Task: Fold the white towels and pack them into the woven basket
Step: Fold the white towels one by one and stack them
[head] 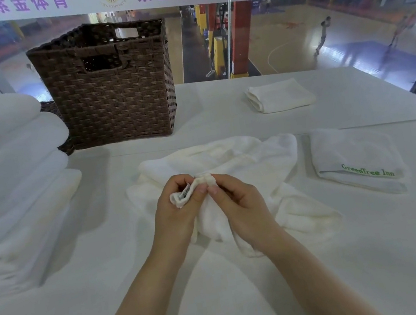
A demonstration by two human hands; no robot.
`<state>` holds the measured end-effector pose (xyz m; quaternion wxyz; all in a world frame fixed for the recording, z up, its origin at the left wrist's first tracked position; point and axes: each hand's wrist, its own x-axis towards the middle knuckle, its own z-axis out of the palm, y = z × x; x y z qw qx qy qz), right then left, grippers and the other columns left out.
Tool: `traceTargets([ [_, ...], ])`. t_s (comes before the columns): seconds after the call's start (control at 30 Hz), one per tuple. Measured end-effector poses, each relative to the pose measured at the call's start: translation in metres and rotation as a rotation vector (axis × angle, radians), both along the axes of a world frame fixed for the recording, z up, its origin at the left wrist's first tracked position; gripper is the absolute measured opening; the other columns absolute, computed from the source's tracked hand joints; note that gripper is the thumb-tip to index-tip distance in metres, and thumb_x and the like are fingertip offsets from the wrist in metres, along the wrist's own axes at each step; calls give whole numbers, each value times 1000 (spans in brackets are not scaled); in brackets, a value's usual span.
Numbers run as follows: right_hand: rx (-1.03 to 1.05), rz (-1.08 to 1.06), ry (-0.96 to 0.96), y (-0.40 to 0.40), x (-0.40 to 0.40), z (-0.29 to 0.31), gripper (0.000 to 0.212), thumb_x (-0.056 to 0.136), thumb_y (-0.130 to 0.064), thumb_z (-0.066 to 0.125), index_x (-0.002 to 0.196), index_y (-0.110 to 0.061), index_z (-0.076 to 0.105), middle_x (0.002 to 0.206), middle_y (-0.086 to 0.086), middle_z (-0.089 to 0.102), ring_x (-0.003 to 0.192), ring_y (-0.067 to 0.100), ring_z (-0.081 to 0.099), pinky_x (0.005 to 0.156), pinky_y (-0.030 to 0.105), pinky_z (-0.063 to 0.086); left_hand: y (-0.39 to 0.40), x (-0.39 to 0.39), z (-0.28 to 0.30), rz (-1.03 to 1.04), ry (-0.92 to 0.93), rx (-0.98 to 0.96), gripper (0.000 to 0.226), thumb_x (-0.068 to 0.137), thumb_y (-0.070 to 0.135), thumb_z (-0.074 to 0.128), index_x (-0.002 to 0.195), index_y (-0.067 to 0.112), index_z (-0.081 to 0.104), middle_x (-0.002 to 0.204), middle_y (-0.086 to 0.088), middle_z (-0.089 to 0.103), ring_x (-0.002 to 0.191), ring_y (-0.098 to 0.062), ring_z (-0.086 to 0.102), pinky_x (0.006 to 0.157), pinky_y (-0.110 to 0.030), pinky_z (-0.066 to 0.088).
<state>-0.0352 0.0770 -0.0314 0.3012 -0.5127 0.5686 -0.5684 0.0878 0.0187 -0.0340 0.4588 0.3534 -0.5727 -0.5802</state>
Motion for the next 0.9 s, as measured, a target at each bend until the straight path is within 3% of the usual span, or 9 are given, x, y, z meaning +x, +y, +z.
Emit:
traceTargets([
  [0.1, 3, -45, 161, -1, -6, 8, 19, 100, -20, 53, 110, -19, 69, 102, -9, 71, 99, 7, 64, 88, 34, 51, -2, 12, 9, -61, -50, -132, 42, 71, 48, 66, 104, 23, 59, 101, 10, 63, 96, -6, 61, 80, -19, 49],
  [0.23, -20, 30, 338, 1, -17, 23, 20, 98, -21, 55, 110, -21, 71, 102, -8, 71, 98, 8, 64, 86, 29, 49, -3, 23, 28, -69, -365, -443, 42, 80, 54, 58, 117, 34, 59, 120, 21, 60, 120, -2, 51, 95, -11, 37],
  [0.37, 31, 84, 348, 6, -23, 32, 18, 98, -28, 57, 105, -24, 73, 94, -2, 71, 88, 14, 63, 79, 31, 49, -2, 22, 51, -118, -567, -592, 23, 89, 42, 64, 111, 34, 66, 106, 26, 64, 108, 10, 52, 83, -1, 35],
  [0.47, 73, 85, 309, 12, -25, 38, 18, 97, -33, 58, 104, -29, 74, 90, -8, 72, 82, 8, 63, 75, 21, 47, -6, 21, 61, -134, -653, -617, 11, 89, 44, 64, 98, 38, 67, 96, 27, 65, 100, 10, 54, 78, -6, 38],
  [0.57, 110, 102, 268, 18, -30, 42, 16, 96, -27, 60, 104, -30, 74, 96, -17, 72, 92, 0, 64, 81, 15, 47, -11, 21, 63, -102, -762, -660, 3, 90, 41, 63, 92, 39, 65, 89, 28, 63, 96, 13, 51, 75, -13, 37],
  [0.67, 188, 45, 321, 28, -52, 46, 19, 93, -24, 63, 109, -32, 69, 105, -20, 69, 99, -6, 61, 86, 10, 41, -14, 22, 61, -51, -767, -677, 1, 92, 40, 60, 91, 40, 61, 91, 30, 60, 96, 13, 50, 77, -16, 39],
  [0.8, 512, 17, 618, 49, -99, 40, 42, 87, -22, 64, 127, -32, 56, 120, -15, 54, 113, 7, 52, 91, 22, 39, -12, 22, 67, 46, -705, -649, 4, 96, 37, 56, 98, 36, 58, 96, 26, 59, 97, 5, 52, 81, -15, 38],
  [0.9, 667, -16, 688, 64, -116, 30, 40, 82, -28, 68, 120, -33, 56, 121, -13, 55, 107, 10, 55, 89, 26, 46, -9, 21, 77, 99, -638, -634, 6, 97, 32, 55, 102, 29, 58, 98, 21, 59, 94, 5, 51, 74, -11, 35],
])
